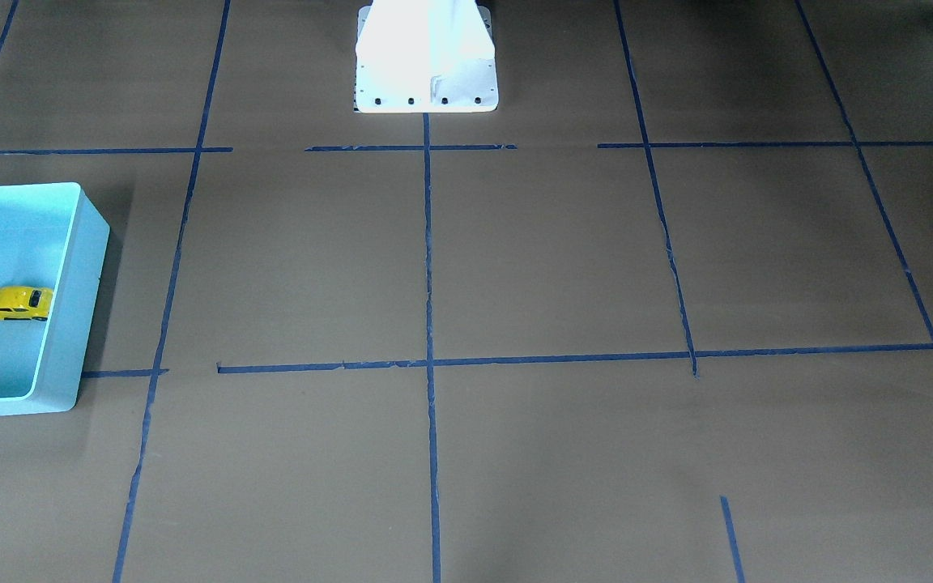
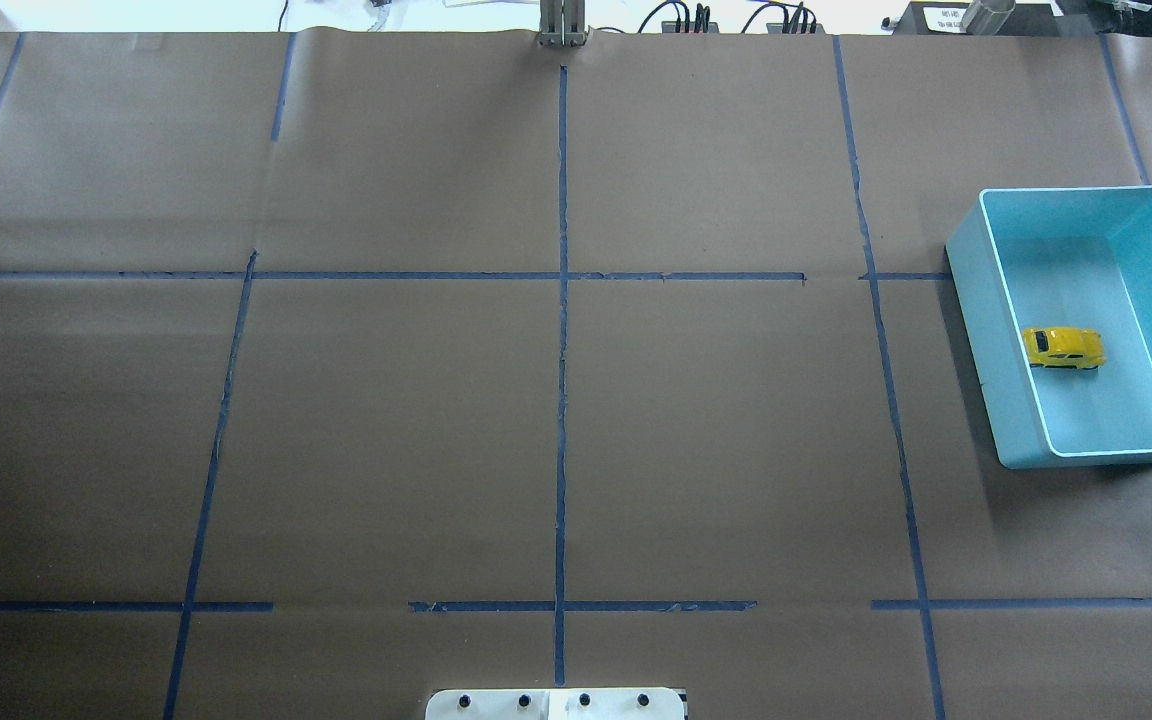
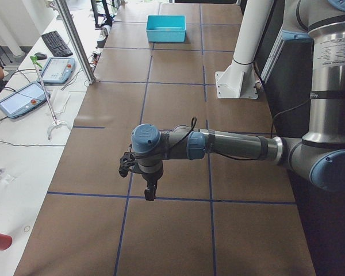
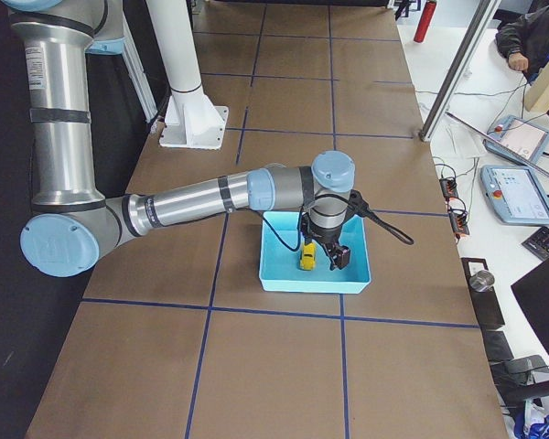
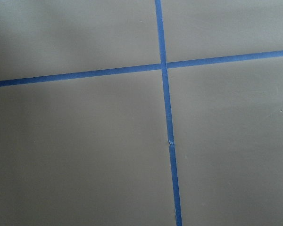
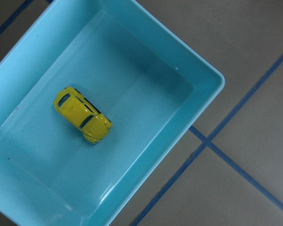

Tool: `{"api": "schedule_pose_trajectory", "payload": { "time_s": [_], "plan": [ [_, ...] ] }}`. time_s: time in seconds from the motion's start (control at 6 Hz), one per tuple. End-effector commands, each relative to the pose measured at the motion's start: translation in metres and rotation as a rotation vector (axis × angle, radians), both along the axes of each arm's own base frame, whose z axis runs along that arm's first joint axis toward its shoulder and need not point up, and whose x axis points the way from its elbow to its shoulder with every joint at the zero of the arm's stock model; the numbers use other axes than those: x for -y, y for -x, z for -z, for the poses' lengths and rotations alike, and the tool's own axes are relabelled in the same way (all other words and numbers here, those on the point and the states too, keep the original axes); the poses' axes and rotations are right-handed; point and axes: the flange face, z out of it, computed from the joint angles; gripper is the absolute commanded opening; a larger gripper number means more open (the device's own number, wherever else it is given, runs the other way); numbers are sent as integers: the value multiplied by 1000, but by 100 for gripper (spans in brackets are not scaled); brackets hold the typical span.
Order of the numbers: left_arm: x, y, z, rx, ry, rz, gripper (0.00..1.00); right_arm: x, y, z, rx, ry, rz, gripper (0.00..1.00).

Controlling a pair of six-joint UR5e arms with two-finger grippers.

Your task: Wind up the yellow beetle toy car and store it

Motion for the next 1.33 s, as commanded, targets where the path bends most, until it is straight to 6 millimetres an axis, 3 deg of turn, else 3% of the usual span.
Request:
{"api": "schedule_pose_trajectory", "payload": {
  "time_s": [0.0,0.17,0.5,1.17],
  "plan": [
    [0,-2,9,-25,-16,1,100,-16,-29,-24,49,364,-380,100],
    [0,-3,9,-36,-12,1,100,-22,-29,-55,45,502,-465,100],
    [1,-3,12,-44,-19,0,100,-19,-29,-92,29,582,-475,100],
    [0,-3,9,-43,-13,0,100,-17,-32,-87,6,485,-440,100]
  ]
}}
